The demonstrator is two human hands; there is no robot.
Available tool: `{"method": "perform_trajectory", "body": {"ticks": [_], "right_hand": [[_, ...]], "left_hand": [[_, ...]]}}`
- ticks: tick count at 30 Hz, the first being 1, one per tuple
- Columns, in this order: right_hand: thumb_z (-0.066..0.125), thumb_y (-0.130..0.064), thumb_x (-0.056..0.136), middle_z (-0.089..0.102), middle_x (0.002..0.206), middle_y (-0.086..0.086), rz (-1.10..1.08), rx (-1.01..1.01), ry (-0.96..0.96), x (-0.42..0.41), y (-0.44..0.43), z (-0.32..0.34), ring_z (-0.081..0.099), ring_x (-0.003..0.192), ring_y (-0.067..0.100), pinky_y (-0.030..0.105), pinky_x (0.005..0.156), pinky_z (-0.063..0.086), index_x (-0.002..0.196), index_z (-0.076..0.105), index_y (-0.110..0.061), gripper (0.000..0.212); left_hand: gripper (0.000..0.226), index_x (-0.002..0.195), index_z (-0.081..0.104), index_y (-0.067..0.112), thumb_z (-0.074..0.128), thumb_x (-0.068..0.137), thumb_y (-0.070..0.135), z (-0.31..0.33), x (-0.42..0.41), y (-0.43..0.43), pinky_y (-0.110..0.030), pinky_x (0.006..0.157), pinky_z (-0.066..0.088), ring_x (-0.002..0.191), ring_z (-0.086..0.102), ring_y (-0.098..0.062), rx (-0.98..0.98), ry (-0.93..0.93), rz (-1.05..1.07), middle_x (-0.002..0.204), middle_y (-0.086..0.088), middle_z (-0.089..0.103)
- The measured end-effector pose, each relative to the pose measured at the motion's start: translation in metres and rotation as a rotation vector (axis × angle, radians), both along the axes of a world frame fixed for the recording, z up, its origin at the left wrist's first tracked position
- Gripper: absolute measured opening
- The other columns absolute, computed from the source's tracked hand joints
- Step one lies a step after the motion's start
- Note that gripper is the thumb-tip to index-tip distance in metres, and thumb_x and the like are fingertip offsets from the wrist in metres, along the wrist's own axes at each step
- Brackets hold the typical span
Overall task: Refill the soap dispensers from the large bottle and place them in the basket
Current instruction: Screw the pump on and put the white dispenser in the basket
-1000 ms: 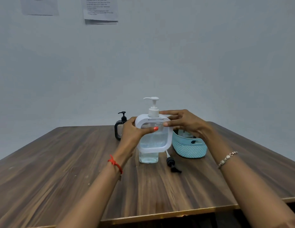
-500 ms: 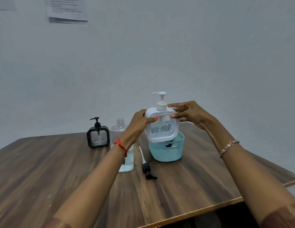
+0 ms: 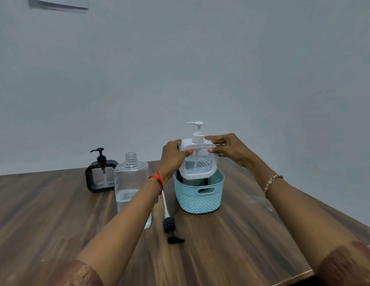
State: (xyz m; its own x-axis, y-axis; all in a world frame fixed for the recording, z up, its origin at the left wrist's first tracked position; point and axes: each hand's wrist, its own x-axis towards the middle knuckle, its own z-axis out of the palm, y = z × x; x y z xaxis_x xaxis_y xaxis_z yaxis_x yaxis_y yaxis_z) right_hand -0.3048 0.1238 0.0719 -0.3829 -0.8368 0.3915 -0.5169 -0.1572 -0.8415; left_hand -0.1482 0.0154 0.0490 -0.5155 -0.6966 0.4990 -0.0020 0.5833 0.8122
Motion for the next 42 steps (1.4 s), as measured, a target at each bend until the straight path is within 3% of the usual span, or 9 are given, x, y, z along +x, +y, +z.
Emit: {"method": "perform_trajectory", "body": {"ticks": [7, 10, 15, 17, 20, 28, 31, 35, 42], "right_hand": [[0.069, 0.012, 0.073, 0.064, 0.114, 0.019, -0.02, 0.094, -0.006, -0.021, -0.027, -0.025, 0.061, 0.103, 0.028, 0.026, 0.079, 0.056, 0.121, 0.059, -0.001, 0.05], [0.071, 0.011, 0.071, 0.064, 0.114, 0.019, -0.032, 0.15, 0.029, -0.026, -0.034, -0.033, 0.061, 0.106, 0.029, 0.032, 0.088, 0.052, 0.121, 0.059, -0.001, 0.052], [0.07, 0.011, 0.071, 0.066, 0.115, 0.015, -0.039, 0.214, 0.091, -0.033, -0.041, -0.044, 0.061, 0.106, 0.023, 0.031, 0.092, 0.048, 0.12, 0.06, 0.0, 0.051], [0.071, 0.008, 0.072, 0.065, 0.117, 0.012, -0.045, 0.242, 0.146, -0.034, -0.041, -0.045, 0.059, 0.107, 0.02, 0.028, 0.091, 0.046, 0.12, 0.06, -0.002, 0.051], [0.074, 0.002, 0.072, 0.063, 0.12, 0.01, -0.08, 0.268, 0.216, -0.036, -0.043, -0.048, 0.055, 0.11, 0.018, 0.023, 0.088, 0.039, 0.121, 0.06, -0.002, 0.051], [0.076, 0.0, 0.07, 0.063, 0.122, 0.009, -0.116, 0.284, 0.257, -0.044, -0.049, -0.055, 0.051, 0.119, 0.021, 0.027, 0.095, 0.037, 0.116, 0.064, -0.003, 0.048], [0.078, -0.002, 0.068, 0.063, 0.123, 0.008, -0.13, 0.281, 0.271, -0.044, -0.049, -0.056, 0.049, 0.12, 0.02, 0.025, 0.093, 0.036, 0.112, 0.067, -0.005, 0.045], [0.08, -0.006, 0.067, 0.062, 0.123, 0.007, -0.163, 0.274, 0.279, -0.045, -0.05, -0.06, 0.049, 0.12, 0.02, 0.024, 0.088, 0.035, 0.109, 0.069, -0.007, 0.044], [0.085, -0.008, 0.059, 0.072, 0.1, 0.005, -0.238, 0.184, 0.323, -0.044, -0.05, -0.071, 0.062, 0.101, 0.02, 0.033, 0.092, 0.047, 0.088, 0.075, -0.007, 0.031]], "left_hand": [[0.026, 0.097, 0.069, 0.0, 0.072, 0.079, 0.018, -0.026, -0.012, -0.023, -0.038, 0.076, 0.049, 0.088, 0.063, -0.028, -0.09, -0.115, 0.039, 0.097, -0.016, 0.07], [0.028, 0.099, 0.069, 0.0, 0.072, 0.079, 0.02, -0.035, -0.016, -0.03, -0.028, 0.065, 0.043, 0.08, 0.058, -0.022, -0.123, -0.174, 0.039, 0.096, -0.015, 0.07], [0.038, 0.108, 0.07, 0.006, 0.077, 0.073, 0.018, -0.044, -0.02, -0.035, -0.017, 0.064, 0.043, 0.083, 0.058, -0.015, -0.159, -0.172, 0.037, 0.099, -0.01, 0.071], [0.038, 0.105, 0.072, 0.01, 0.08, 0.069, 0.017, -0.048, -0.023, -0.039, -0.023, 0.067, 0.049, 0.081, 0.058, -0.014, -0.16, -0.183, 0.023, 0.089, -0.007, 0.069], [0.025, 0.081, 0.073, 0.01, 0.084, 0.061, 0.02, -0.053, -0.027, -0.046, -0.039, 0.068, 0.051, 0.071, 0.056, -0.016, -0.165, -0.212, 0.045, 0.075, -0.009, 0.066], [0.034, 0.075, 0.075, -0.003, 0.087, 0.055, 0.021, -0.061, -0.035, -0.054, -0.03, 0.058, 0.039, 0.061, 0.049, -0.016, -0.156, -0.237, 0.079, 0.066, -0.02, 0.066], [0.033, 0.072, 0.074, -0.002, 0.088, 0.053, 0.021, -0.06, -0.036, -0.054, -0.029, 0.057, 0.038, 0.061, 0.045, -0.015, -0.174, -0.263, 0.08, 0.061, -0.009, 0.056], [0.031, 0.076, 0.076, -0.002, 0.087, 0.054, 0.017, -0.059, -0.036, -0.052, -0.031, 0.056, 0.039, 0.059, 0.045, -0.017, -0.181, -0.251, 0.082, 0.064, -0.024, 0.064], [0.025, 0.062, 0.071, -0.001, 0.085, 0.055, 0.019, -0.062, -0.038, -0.052, -0.028, 0.054, 0.03, 0.057, 0.036, -0.016, -0.257, -0.311, 0.094, 0.055, -0.007, 0.049]]}}
